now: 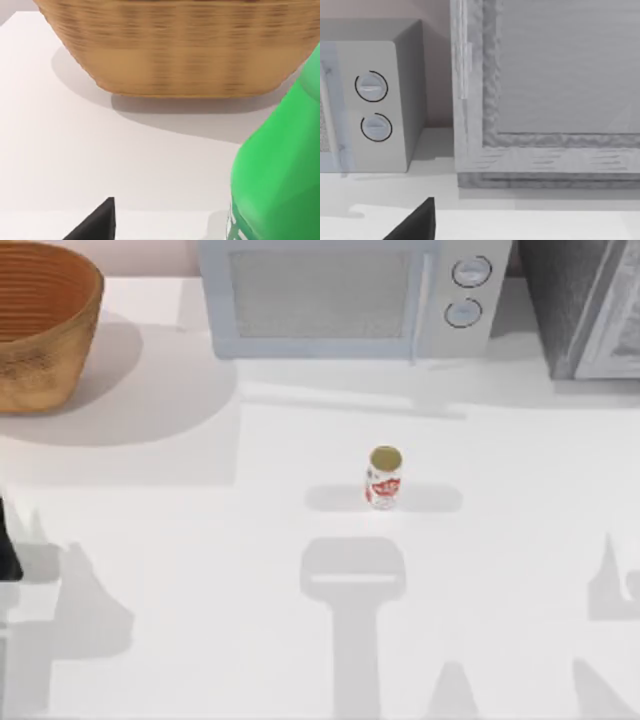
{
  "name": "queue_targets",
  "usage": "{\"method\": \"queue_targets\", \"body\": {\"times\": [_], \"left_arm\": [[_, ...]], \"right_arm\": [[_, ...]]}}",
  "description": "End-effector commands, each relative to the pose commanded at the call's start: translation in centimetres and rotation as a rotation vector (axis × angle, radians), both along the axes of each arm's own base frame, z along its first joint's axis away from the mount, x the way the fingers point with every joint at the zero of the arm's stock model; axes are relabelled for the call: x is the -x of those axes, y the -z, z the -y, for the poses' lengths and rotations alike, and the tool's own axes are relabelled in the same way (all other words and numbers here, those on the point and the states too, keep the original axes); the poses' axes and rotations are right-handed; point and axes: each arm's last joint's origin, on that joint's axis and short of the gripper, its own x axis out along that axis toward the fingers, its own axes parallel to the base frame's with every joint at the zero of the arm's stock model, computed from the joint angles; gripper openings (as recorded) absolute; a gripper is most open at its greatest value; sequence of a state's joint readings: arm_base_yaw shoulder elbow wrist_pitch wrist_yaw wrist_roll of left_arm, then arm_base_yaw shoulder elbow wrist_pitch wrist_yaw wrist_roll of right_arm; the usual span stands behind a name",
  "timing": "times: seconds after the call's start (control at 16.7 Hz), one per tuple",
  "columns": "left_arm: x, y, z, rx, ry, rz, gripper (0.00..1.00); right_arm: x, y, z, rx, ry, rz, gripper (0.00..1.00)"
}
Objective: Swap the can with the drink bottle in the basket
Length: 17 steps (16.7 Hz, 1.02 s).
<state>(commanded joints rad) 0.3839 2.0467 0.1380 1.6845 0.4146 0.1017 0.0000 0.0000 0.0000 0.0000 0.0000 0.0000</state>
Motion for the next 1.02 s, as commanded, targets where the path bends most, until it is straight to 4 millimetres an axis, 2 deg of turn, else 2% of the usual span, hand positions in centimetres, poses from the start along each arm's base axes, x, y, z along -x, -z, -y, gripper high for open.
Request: {"method": "queue_targets", "body": {"times": [0.24, 0.6, 1.02], "left_arm": [[-1.16, 0.18, 0.16, 0.000, 0.000, 0.000, 1.00], [-1.34, 0.20, 0.19, 0.000, 0.000, 0.000, 1.00], [-1.34, 0.20, 0.19, 0.000, 0.000, 0.000, 0.47]], "right_arm": [[0.00, 0.00, 0.00, 0.000, 0.000, 0.000, 1.00], [0.00, 0.00, 0.00, 0.000, 0.000, 0.000, 1.00], [0.00, 0.00, 0.00, 0.000, 0.000, 0.000, 1.00]]}}
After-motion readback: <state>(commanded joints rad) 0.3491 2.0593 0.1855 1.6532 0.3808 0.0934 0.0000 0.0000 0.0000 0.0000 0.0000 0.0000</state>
